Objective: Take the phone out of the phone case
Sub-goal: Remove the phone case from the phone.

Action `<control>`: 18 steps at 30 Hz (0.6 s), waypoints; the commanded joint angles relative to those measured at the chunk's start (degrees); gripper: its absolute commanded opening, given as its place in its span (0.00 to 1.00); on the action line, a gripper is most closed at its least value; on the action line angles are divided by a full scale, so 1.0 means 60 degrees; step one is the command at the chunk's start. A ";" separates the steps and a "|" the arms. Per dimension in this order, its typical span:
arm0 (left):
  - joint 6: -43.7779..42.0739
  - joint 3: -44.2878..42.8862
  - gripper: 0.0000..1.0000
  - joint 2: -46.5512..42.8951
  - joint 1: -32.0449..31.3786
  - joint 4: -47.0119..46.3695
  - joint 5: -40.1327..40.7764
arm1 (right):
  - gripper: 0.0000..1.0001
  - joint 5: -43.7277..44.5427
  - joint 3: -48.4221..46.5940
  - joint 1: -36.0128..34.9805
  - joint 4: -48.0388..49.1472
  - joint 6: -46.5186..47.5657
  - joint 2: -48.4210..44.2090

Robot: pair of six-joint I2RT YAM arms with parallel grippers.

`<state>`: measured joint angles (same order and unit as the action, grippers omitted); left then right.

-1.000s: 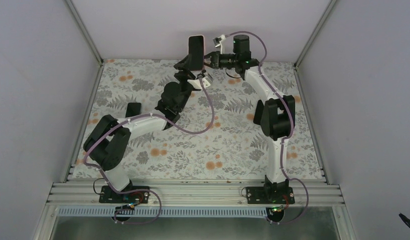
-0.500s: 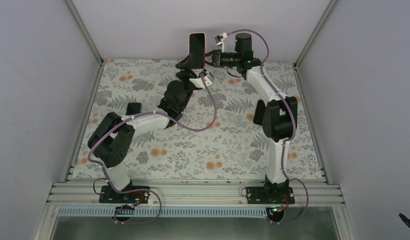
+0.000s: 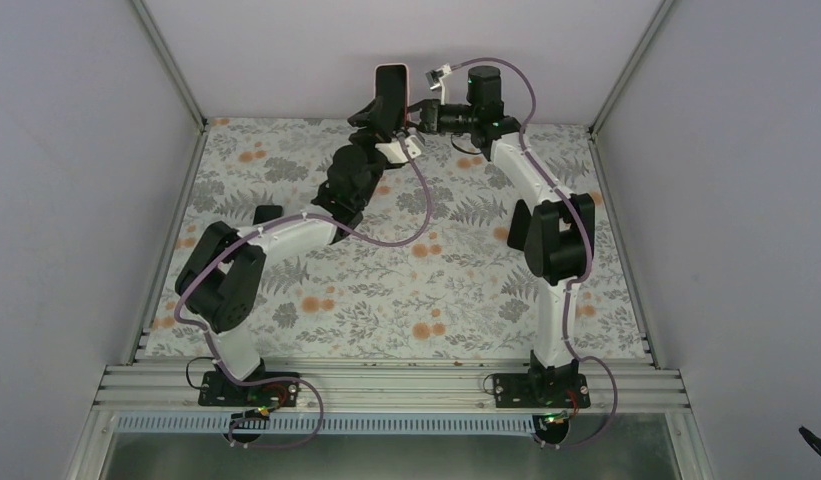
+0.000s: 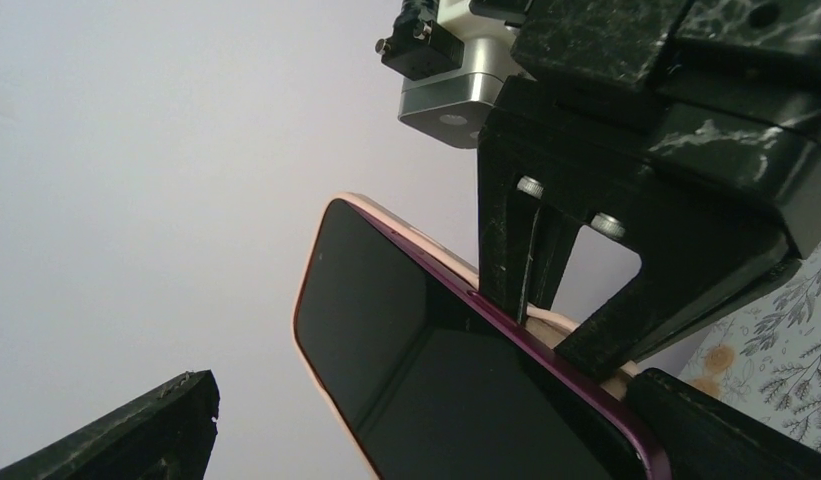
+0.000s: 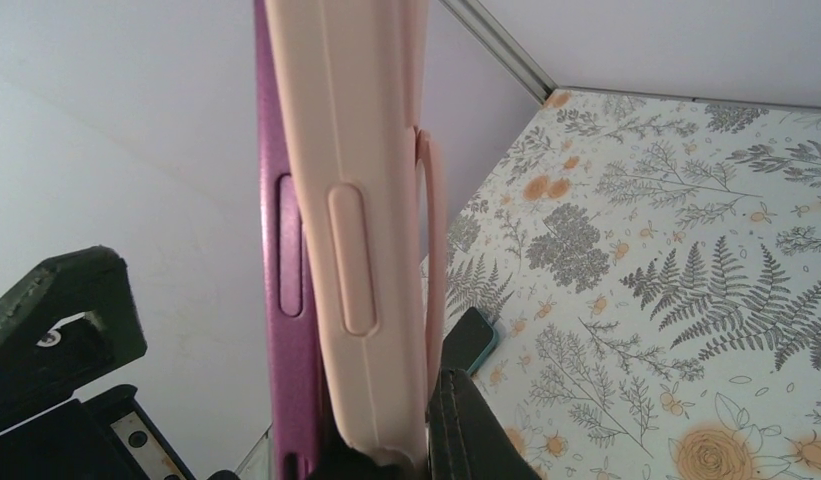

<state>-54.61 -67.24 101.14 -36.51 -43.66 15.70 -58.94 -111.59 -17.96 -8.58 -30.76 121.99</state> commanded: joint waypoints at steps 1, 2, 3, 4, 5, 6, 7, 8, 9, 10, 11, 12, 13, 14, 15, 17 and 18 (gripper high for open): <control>0.0194 -0.0272 1.00 0.0324 0.0347 0.0245 0.0285 | 0.03 -0.0430 0.0035 -0.0128 0.0535 -0.0034 -0.0839; 0.0113 -0.0253 1.00 0.0320 0.0369 0.0177 0.0356 | 0.03 -0.0424 0.0058 -0.0128 0.0527 -0.0024 -0.0845; 0.0017 -0.0210 1.00 0.0334 0.0372 -0.0027 0.0477 | 0.03 -0.0399 0.0080 -0.0128 0.0533 -0.0036 -0.0860; -0.0151 -0.0194 0.99 0.0376 0.0372 -0.0234 0.0633 | 0.03 -0.0405 0.0103 -0.0128 0.0536 -0.0059 -0.0871; -0.0352 -0.0195 0.98 0.0440 0.0352 -0.0452 0.0847 | 0.03 -0.0415 0.0135 -0.0124 0.0567 -0.0106 -0.0876; -0.0605 -0.0175 0.95 0.0548 0.0333 -0.0847 0.1124 | 0.03 -0.0425 0.0157 -0.0127 0.0599 -0.0152 -0.0883; -0.0930 -0.0155 0.91 0.0685 0.0318 -0.1336 0.1522 | 0.03 -0.0454 0.0200 -0.0129 0.0610 -0.0202 -0.0911; -0.1313 -0.0159 0.87 0.0872 0.0302 -0.1996 0.1932 | 0.03 -0.0471 0.0251 -0.0128 0.0655 -0.0237 -0.0929; -0.1714 -0.0182 0.83 0.1066 0.0299 -0.2618 0.2307 | 0.03 -0.0502 0.0314 -0.0128 0.0688 -0.0284 -0.0975; -0.2032 -0.0198 0.79 0.1247 0.0308 -0.3227 0.2762 | 0.03 -0.0542 0.0399 -0.0131 0.0748 -0.0315 -0.1038; -0.2297 -0.0194 0.76 0.1464 0.0320 -0.3871 0.3012 | 0.03 -0.0582 0.0490 -0.0128 0.0808 -0.0358 -0.1088; -0.2410 -0.0192 0.74 0.1581 0.0340 -0.4373 0.3241 | 0.03 -0.0640 0.0584 -0.0128 0.0878 -0.0409 -0.1147; -0.2346 -0.0208 0.72 0.1627 0.0376 -0.4683 0.3376 | 0.03 -0.0686 0.0675 -0.0135 0.0936 -0.0443 -0.1217; -0.2089 -0.0313 0.72 0.1644 0.0404 -0.4476 0.3649 | 0.03 -0.0727 0.0772 -0.0128 0.0969 -0.0456 -0.1297; -0.1734 -0.0485 0.72 0.1640 0.0446 -0.4044 0.3915 | 0.03 -0.0761 0.0863 -0.0128 0.0995 -0.0438 -0.1386; -0.1009 -0.0977 0.71 0.1666 0.0534 -0.2775 0.4276 | 0.03 -0.0768 0.0948 -0.0128 0.0901 -0.0239 -0.1593; -0.0803 -0.1185 0.71 0.1700 0.0590 -0.2430 0.4395 | 0.03 -0.0779 0.0967 -0.0128 0.0825 -0.0119 -0.1706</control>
<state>-63.22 -68.45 110.83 -37.89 -61.69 26.52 -53.17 -106.59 -18.00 -3.62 -32.47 119.63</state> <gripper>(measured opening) 0.716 0.074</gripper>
